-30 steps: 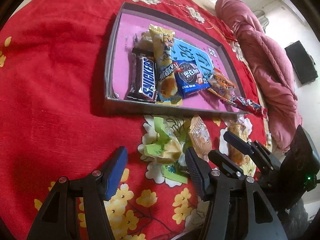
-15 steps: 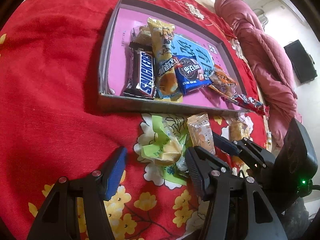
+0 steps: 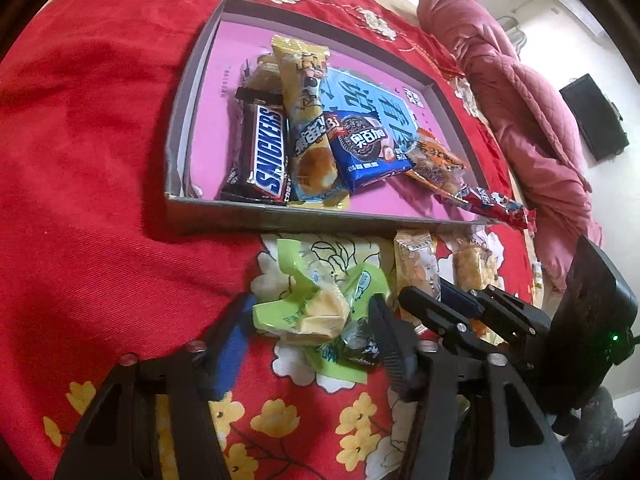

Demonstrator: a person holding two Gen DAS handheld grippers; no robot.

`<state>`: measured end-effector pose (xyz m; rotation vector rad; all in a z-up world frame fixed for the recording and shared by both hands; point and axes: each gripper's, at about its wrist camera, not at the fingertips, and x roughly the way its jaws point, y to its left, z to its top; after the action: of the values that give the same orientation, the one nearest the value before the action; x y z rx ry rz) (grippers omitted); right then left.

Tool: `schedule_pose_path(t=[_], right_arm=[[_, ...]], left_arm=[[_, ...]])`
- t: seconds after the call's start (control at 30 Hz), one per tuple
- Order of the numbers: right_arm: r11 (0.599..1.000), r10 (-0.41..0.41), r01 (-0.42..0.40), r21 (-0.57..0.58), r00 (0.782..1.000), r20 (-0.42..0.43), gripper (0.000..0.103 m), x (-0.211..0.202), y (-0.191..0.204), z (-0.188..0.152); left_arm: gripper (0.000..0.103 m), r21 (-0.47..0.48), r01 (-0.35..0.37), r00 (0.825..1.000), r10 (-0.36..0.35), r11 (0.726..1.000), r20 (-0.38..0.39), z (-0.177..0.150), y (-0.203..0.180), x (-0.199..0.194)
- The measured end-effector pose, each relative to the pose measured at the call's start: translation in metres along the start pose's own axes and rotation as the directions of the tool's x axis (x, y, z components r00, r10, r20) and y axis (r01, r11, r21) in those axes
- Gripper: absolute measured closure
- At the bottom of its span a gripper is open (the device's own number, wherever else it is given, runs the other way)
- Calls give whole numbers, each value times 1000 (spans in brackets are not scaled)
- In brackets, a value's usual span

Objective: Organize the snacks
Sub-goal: 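Grasp the green candy bag with the left tool while the right grasps the beige wafer packet, then lift the green candy bag with the left tool while the right lifts the wafer packet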

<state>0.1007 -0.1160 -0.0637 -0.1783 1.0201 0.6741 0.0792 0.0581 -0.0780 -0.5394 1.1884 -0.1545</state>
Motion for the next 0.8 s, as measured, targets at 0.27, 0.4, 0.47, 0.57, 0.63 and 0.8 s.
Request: schedule_pose_path(t=[0.27,0.4,0.47,0.57,0.63,0.8], right_arm=[[1000,-2,2,4,1000,0,83,1,-1,-1],[1000,-5,5,5,1000,3,83,1,-1,-1],[1000,-6,6,5,1000,4,83,0,0,-1],[1000,-10,10,8,1000,10,83,-2,-1,-2],[1000,-9,9,13,1000,13,83,-3,-2,-2],[1000,-11,10,25,1000,21,83,-7,-3,-2]], left_arm=[[65,-17,27,1000,-27,999,10,1,2,3],[67,-20,38,999,-38,999,18,1,3,0],[67,-16,39,999,-38,999,28,2,1,-3],[67,-4,32,998,-31,999,48,3,-1,-9],[68,1,31,998,-31,1000,54,4,-1,-11],[68,12,26,997,-27,1000,71,4,-3,-18]])
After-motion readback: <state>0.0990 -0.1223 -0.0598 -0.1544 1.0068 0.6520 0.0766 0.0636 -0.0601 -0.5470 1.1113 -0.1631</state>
